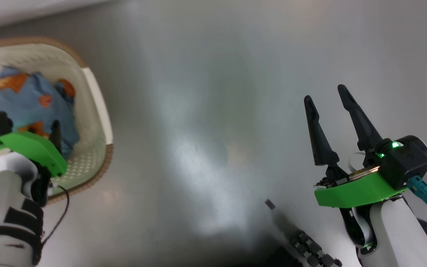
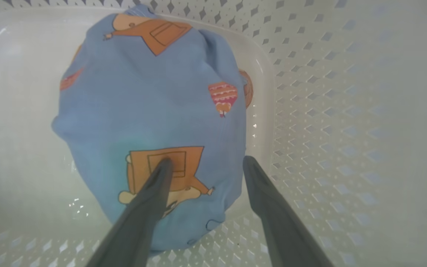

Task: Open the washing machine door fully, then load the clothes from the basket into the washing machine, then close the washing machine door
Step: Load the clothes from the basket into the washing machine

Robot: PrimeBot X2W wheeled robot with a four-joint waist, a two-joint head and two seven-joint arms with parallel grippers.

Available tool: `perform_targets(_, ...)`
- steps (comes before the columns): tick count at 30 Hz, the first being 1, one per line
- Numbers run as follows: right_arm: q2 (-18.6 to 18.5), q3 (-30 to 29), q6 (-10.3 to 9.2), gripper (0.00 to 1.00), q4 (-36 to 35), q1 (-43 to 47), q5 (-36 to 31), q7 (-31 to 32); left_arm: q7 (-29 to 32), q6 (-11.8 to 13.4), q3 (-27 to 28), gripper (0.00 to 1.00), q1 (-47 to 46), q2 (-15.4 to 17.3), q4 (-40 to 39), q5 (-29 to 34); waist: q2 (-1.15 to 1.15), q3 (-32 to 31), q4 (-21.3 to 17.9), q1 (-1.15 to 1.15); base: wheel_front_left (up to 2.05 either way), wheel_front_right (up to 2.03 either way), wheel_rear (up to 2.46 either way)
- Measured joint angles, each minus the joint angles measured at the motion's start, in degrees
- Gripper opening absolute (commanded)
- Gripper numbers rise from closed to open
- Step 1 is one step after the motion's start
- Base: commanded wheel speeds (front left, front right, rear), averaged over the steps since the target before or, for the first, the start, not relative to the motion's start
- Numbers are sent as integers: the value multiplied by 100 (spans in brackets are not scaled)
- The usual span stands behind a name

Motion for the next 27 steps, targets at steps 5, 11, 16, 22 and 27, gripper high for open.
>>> perform_targets(5, -2, -2, 0, 100, 14, -101, 30, -58, 65, 120, 86, 100, -209, 23, 34, -86, 0, 402, -131, 0, 0, 0, 0)
perform_targets(11, 0, -11, 0, 100, 2, -138, 30, -75, 111, 299, 80, 54, -425, 0, 41, -94, 0, 727, -178, 0, 0, 0, 0)
perform_targets(16, -1, -12, 0, 100, 2, -232, 29, -75, -10, 371, 56, 0, -453, -4, 60, -94, 0, 781, -138, -1, 0, 0, 0)
perform_targets(22, -1, -15, 0, 100, 15, -232, 27, -74, -357, 407, 48, 0, -450, -58, 90, -136, 0, 745, -101, -1, 0, 0, 0)
perform_targets(27, -1, -44, 0, 100, 21, -233, 9, -73, -703, 333, 78, 0, -442, -66, 94, -241, 0, 700, -62, -1, 0, 0, 0)
